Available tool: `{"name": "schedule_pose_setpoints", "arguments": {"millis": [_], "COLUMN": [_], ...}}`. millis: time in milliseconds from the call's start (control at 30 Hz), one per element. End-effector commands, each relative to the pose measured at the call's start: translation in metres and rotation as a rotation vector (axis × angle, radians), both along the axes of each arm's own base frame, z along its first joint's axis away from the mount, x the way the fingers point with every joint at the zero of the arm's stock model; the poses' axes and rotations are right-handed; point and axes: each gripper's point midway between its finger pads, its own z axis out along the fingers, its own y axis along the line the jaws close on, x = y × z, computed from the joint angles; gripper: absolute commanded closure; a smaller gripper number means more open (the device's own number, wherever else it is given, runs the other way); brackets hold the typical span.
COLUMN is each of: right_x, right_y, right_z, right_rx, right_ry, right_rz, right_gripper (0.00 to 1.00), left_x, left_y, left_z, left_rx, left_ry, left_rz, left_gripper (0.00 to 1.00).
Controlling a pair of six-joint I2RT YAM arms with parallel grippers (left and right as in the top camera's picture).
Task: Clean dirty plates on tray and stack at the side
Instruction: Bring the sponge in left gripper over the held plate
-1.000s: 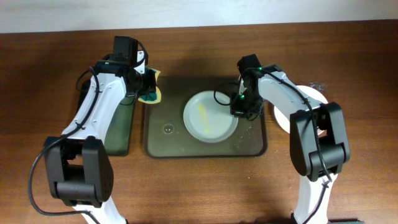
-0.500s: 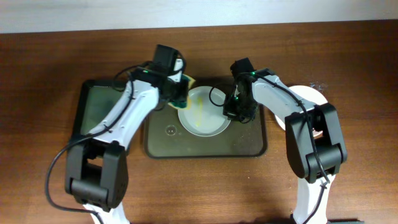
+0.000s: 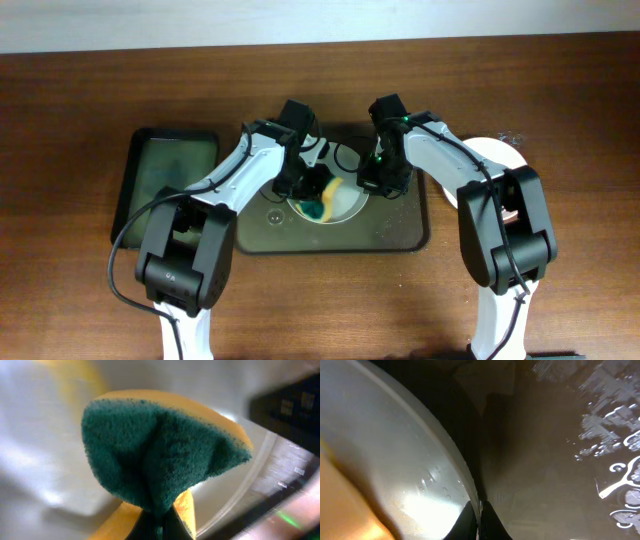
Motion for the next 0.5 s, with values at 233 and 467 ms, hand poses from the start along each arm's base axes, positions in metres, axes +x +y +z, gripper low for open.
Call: {"name": "schedule_pose_setpoints", "arguments": {"millis": [233, 467], "right_x": [-0.019, -0.019], "right_y": [-0.004, -0.004], "right_z": [-0.022, -0.023], "right_rx": [-0.052, -0.055], "right_ry": [0.064, 0.062], "right_rz": [0.025, 0.027], "right_gripper": [0.96, 0.96], "left_x": [0.094, 0.102], "left_y": [0.022, 0.051], "left_z": [-0.006, -0.032], "left_rx": [0.174, 0.351], "left_ry": [-0.404, -0.428], "left_rz": [0.091, 0.124], "left_gripper": [1.00, 1.00]}}
